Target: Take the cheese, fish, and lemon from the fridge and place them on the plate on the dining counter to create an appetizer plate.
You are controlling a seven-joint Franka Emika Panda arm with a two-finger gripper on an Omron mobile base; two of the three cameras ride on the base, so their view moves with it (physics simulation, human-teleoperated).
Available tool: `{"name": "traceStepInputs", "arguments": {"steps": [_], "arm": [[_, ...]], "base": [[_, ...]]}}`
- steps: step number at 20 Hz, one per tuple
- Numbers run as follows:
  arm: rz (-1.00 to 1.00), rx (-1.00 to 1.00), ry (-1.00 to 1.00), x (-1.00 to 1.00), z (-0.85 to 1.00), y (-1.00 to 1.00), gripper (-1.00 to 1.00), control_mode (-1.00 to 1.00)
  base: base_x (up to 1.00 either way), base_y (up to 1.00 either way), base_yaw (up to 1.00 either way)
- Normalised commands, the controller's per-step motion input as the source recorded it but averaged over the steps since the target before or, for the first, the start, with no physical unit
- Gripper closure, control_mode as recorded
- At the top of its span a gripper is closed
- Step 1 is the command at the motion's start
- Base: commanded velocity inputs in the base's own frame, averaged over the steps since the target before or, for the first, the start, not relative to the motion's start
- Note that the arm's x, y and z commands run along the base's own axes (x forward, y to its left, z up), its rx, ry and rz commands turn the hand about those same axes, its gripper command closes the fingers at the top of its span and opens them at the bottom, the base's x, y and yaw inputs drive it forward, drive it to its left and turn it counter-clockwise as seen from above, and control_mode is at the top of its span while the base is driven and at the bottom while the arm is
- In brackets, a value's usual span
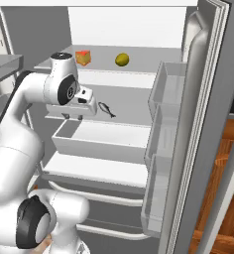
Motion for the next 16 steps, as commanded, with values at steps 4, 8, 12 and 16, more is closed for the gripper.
{"name": "traceStepInputs", "arguments": {"steps": [4,8,12,16], "arm": [[0.0,0.0,-0.1,0.0,0.0,-0.17,-1.0,-1.0],[0.0,0.0,-0.13,0.19,0.0,-0.43,-1.0,-1.0],[0.0,0.0,-0.08,0.57,0.0,-0.31,-1.0,-1.0],[0.0,0.0,-0.04,0.81,0.0,-0.2,-1.0,-1.0]], "base": [[0.0,0.0,0.0],[0.0,0.0,0.0],[0.0,0.0,0.0],[0.0,0.0,0.0]]}}
